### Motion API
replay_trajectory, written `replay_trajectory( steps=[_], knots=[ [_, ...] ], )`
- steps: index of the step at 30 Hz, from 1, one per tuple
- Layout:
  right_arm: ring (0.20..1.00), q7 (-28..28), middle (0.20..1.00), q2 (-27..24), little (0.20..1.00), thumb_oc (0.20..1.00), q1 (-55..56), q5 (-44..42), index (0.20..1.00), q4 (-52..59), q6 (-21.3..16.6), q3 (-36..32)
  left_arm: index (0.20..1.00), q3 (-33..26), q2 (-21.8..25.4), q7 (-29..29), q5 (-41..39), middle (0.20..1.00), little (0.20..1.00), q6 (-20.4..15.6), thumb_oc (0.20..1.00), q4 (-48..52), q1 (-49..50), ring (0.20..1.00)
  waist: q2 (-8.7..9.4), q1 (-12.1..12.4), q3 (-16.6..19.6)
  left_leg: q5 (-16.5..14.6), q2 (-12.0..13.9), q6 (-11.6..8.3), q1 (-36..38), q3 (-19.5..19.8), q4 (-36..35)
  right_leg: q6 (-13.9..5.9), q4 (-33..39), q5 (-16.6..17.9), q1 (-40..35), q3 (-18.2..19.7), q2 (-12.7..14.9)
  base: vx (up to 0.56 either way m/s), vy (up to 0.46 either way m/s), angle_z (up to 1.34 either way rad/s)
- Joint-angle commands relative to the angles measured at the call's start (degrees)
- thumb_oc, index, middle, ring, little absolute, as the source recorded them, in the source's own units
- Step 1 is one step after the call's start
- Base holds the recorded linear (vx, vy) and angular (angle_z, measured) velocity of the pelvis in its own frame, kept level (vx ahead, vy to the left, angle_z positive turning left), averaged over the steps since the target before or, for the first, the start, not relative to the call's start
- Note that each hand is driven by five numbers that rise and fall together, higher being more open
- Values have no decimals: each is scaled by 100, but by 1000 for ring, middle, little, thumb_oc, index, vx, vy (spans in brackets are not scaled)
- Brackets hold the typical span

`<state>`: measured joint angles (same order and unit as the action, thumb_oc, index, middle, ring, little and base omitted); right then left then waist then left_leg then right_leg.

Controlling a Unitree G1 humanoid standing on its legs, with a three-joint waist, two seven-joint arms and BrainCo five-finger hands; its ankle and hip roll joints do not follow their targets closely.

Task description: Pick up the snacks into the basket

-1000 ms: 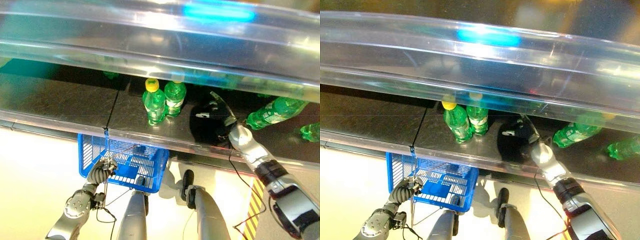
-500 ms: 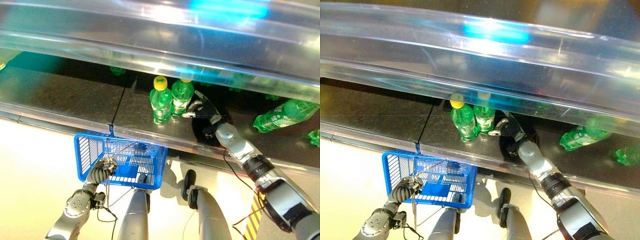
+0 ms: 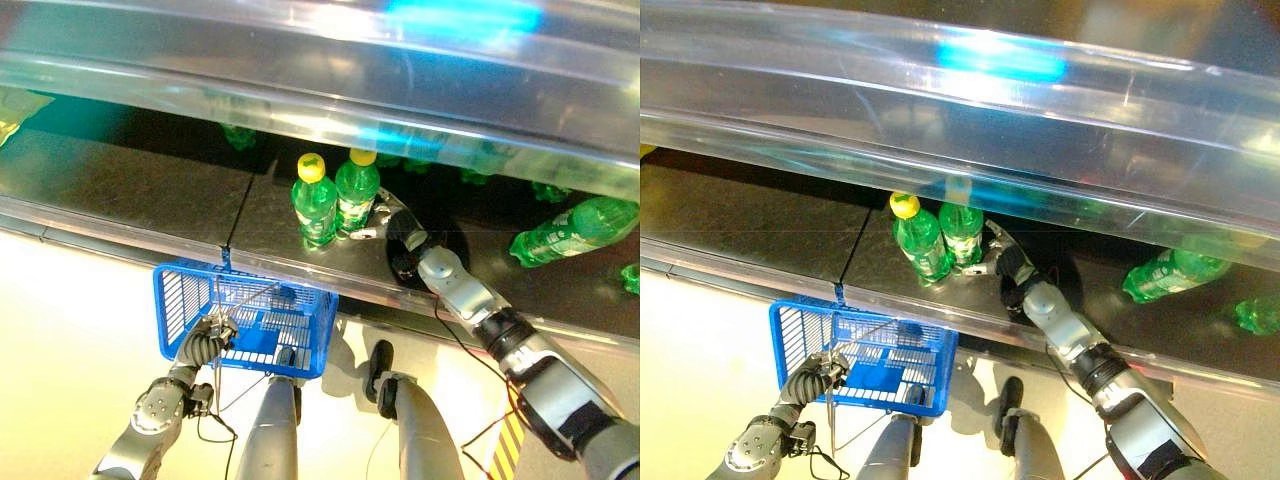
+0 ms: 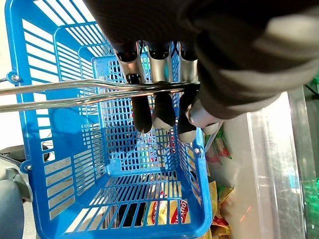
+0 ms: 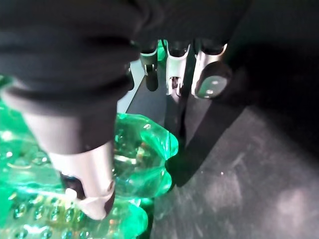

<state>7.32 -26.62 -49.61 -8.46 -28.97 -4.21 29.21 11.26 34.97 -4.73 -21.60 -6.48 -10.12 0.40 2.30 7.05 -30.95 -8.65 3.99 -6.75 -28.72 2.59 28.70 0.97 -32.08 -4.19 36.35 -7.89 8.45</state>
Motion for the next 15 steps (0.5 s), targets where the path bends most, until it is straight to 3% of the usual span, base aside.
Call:
replay_trajectory(
  steps=[1,6,15],
  knots=[
    [1000,-68,1000,131,1000,1000,-268,-10,1000,-131,-42,243,200,144,453,-40,-176,200,200,-416,200,762,122,200,-219,103,116,702,66,78,-223,311,-475,-794,-278,-444,-350,339,474,0,0,0],
    [1000,-34,1000,98,1000,1000,-330,35,1000,-124,-33,251,200,166,453,-40,-179,200,200,-413,200,722,114,200,-222,103,116,704,60,80,-240,321,-462,-791,-281,-438,-333,347,474,0,0,0],
    [1000,-8,1000,-441,1000,1000,-375,-67,1000,704,-113,22,200,34,515,-40,-152,200,200,-404,200,740,203,200,-149,29,116,720,65,79,-230,283,-515,-803,-230,-404,-322,381,461,0,0,0]
  ],
)
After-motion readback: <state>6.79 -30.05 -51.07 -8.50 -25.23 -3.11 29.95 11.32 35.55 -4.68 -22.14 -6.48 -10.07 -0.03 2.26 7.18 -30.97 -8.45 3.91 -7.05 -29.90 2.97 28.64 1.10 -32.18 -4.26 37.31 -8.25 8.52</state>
